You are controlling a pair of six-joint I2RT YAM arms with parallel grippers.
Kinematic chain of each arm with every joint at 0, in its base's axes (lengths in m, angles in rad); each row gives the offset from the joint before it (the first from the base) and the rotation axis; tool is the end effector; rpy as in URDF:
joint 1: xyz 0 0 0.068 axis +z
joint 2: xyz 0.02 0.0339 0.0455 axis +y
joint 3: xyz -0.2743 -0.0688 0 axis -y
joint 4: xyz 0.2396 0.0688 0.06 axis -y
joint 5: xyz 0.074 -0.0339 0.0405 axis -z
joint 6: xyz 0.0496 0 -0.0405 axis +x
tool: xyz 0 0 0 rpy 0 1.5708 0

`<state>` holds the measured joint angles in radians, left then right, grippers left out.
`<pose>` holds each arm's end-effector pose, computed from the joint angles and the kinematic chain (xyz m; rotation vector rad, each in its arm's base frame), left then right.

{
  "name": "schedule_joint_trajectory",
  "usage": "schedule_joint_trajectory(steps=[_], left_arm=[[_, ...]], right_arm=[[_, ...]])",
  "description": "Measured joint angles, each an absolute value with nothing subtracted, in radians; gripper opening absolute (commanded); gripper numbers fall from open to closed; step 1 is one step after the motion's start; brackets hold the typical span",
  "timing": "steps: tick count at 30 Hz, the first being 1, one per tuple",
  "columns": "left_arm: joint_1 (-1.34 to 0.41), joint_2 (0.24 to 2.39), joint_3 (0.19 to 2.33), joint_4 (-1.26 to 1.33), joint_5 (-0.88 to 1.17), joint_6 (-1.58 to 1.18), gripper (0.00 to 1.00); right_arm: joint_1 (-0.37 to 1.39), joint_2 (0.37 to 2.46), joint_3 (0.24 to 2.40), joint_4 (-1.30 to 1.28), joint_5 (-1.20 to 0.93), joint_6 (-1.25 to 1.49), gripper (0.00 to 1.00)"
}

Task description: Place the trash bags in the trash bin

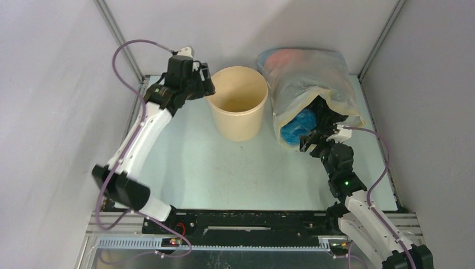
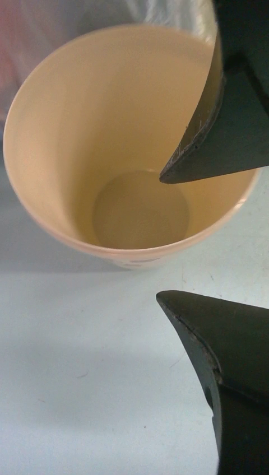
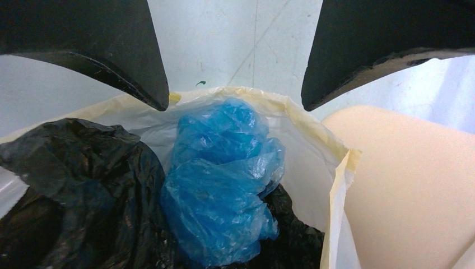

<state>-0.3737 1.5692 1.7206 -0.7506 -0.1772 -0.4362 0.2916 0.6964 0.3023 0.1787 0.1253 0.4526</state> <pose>0.3279 -0.1192 0.4140 -0.1695 2.1656 -0.2742 0.1686 0.0441 0.2265 0.2356 1.7888 0.4220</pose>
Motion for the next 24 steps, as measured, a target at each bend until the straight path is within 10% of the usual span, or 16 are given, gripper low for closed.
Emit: schedule_joint_trajectory(steps=[24], left_arm=[[-0.499,0.769,0.686,-0.136,-0.039,-0.525,0.78]], right_arm=[[0.271,0.831,0.386,0.159,0.221,0.901,0.74]])
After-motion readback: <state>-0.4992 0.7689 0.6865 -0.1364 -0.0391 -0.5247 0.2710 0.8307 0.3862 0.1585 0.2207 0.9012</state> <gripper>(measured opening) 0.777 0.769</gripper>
